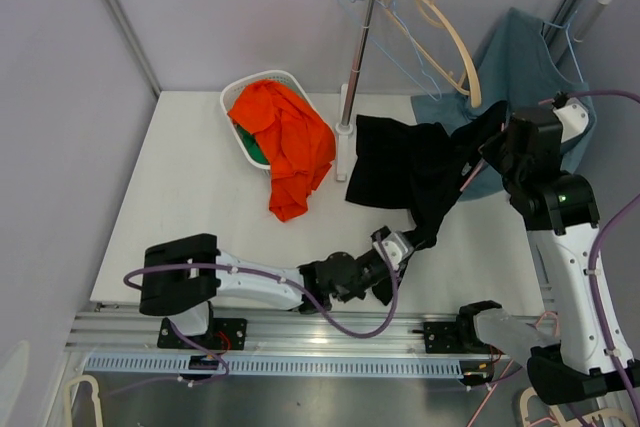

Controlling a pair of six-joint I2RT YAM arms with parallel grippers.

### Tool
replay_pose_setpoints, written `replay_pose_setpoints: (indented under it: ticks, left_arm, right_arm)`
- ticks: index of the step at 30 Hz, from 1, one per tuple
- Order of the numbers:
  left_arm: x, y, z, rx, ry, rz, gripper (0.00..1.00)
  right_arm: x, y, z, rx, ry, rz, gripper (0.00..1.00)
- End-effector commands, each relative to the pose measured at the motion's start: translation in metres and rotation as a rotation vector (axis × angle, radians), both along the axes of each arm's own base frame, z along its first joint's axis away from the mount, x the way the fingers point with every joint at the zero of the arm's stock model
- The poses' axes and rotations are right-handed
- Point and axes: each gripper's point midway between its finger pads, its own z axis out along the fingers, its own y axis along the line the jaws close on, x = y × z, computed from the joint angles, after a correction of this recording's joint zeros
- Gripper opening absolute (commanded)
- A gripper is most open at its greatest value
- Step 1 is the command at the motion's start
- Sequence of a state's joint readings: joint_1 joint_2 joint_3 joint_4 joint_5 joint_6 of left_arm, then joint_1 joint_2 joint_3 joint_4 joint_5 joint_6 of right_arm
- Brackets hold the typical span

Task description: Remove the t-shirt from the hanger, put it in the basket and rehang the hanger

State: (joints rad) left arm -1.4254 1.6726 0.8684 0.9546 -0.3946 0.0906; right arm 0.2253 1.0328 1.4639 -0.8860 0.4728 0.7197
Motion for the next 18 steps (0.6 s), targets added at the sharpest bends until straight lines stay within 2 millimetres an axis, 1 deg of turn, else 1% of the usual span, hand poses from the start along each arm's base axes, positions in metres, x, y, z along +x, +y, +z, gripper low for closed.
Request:
replay_pose_setpoints:
  ticks: [1,2,3,4,5,6,7,8,9,10,11,12,13,14,15,16,17,18]
  left_arm:
    - [-0.026,0.028,0.035,-0.149,-0.081,-0.002,0.01]
    - [-0.026,0.051,0.066,-0.269,-0.156,0.078,0.01]
    - [-0.048,0.068,0.073,-0.347,-0.186,0.079,0.00]
    - [-0.054,0.069,0.062,-0.283,-0.221,0.104,0.01]
    - [-0.057,0.072,0.060,-0.237,-0.276,0.142,0.01]
    - [-0.069,0.070,0.048,-0.193,-0.275,0.147,0.00]
    - [-0.075,0.068,0.040,-0.166,-0.278,0.140,0.00]
    - [-0.078,0.067,0.031,-0.158,-0.257,0.129,0.00]
    - [-0.079,0.064,0.017,-0.139,-0.229,0.132,0.00]
    - [-0.077,0.064,0.009,-0.134,-0.204,0.139,0.01]
    - [-0.076,0.063,0.003,-0.135,-0.179,0.145,0.00]
    - [-0.070,0.063,0.000,-0.126,-0.174,0.168,0.01]
    - [-0.063,0.066,-0.002,-0.122,-0.161,0.205,0.01]
    - [-0.056,0.066,0.008,-0.141,-0.156,0.238,0.01]
    - [-0.041,0.072,0.014,-0.150,-0.149,0.287,0.00]
    - [-0.030,0.073,0.018,-0.141,-0.140,0.330,0.01]
    - [-0.018,0.081,0.029,-0.164,-0.090,0.374,0.01]
    - [0.001,0.083,0.036,-0.163,-0.061,0.402,0.01]
  right_arm:
    - [-0.002,-0.009,0.010,-0.063,0.047,-0.027,0.00]
    - [0.014,-0.011,0.007,-0.097,0.115,-0.021,0.00]
    - [0.012,-0.008,-0.010,-0.113,0.221,0.016,0.00]
    - [0.017,-0.009,-0.018,-0.136,0.281,0.021,0.00]
    - [0.029,-0.004,-0.035,-0.135,0.358,0.046,0.00]
    - [0.031,-0.003,-0.036,-0.138,0.377,0.061,0.00]
    - [0.035,0.000,-0.039,-0.129,0.379,0.081,0.00]
    - [0.034,0.016,-0.039,-0.074,0.365,0.161,0.00]
    - [0.032,0.024,-0.053,-0.040,0.380,0.216,0.00]
    - [0.040,0.031,-0.047,0.012,0.310,0.267,0.00]
    - [0.036,0.041,-0.047,0.063,0.288,0.323,0.00]
    - [0.025,0.056,-0.039,0.121,0.248,0.403,0.00]
    - [0.019,0.064,-0.046,0.142,0.254,0.431,0.00]
    - [0.013,0.070,-0.047,0.154,0.249,0.465,0.00]
    - [0.005,0.076,-0.046,0.158,0.244,0.496,0.00]
    - [-0.010,0.078,-0.040,0.148,0.229,0.507,0.00]
    - [-0.020,0.086,-0.036,0.138,0.215,0.541,0.00]
    - [-0.028,0.089,-0.031,0.135,0.190,0.562,0.00]
